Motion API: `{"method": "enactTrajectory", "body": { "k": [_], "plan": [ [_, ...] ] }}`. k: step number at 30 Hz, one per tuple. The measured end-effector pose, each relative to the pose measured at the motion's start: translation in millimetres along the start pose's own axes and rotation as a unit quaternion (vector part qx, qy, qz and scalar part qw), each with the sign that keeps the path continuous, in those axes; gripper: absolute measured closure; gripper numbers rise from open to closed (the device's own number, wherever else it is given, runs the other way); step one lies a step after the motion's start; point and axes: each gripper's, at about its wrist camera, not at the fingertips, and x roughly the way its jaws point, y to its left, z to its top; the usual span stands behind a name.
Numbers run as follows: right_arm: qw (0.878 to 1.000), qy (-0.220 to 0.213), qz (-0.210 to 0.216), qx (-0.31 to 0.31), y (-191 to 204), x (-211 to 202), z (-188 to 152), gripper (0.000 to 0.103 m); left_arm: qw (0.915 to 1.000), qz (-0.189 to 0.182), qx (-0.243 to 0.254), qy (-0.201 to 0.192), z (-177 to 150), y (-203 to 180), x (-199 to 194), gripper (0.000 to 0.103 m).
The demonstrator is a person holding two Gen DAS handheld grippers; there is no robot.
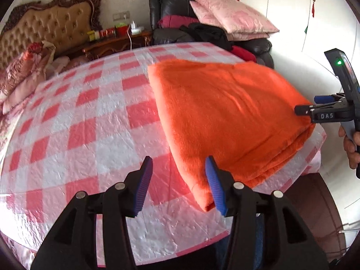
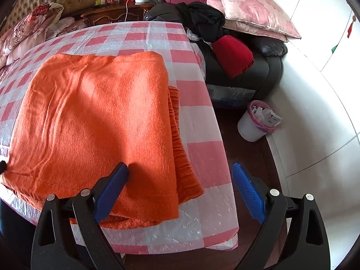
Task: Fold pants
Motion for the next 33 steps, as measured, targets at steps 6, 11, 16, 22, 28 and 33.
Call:
{"method": "enactTrajectory", "body": {
  "k": [6,11,16,22,28,33],
  "plan": [
    [0.998,-0.017,0.052,0.021,0.0,-17.3,22.6,0.013,0.9977,-0.059,0.013,-0.028,17.9,-29.0,-6.6,0.054],
    [0.995,-0.032,0.091,-0.001,26.5,-1.3,64.3,0.013,0.9952,-0.088,0.042,-0.004,21.6,-63.5,11.0,0.054],
    [0.999,-0.009,0.043,-0.026,37.0,47.9,92.1,0.013,0.9956,-0.081,0.047,-0.005,25.0,-67.7,14.9,0.053],
    [0.998,-0.024,0.030,0.045,4.9,37.5,89.3,0.012,0.9968,-0.074,0.030,-0.005,38.1,-61.4,26.1,0.054],
    [0.999,-0.004,0.025,0.038,-2.6,32.2,60.2,0.012,0.9967,-0.062,0.022,0.049,36.5,-69.6,52.3,0.053],
    [0.999,-0.009,-0.002,0.031,-6.8,17.0,39.6,0.012,0.9987,-0.020,0.004,0.047,37.2,-53.9,47.9,0.053]
  ]
}}
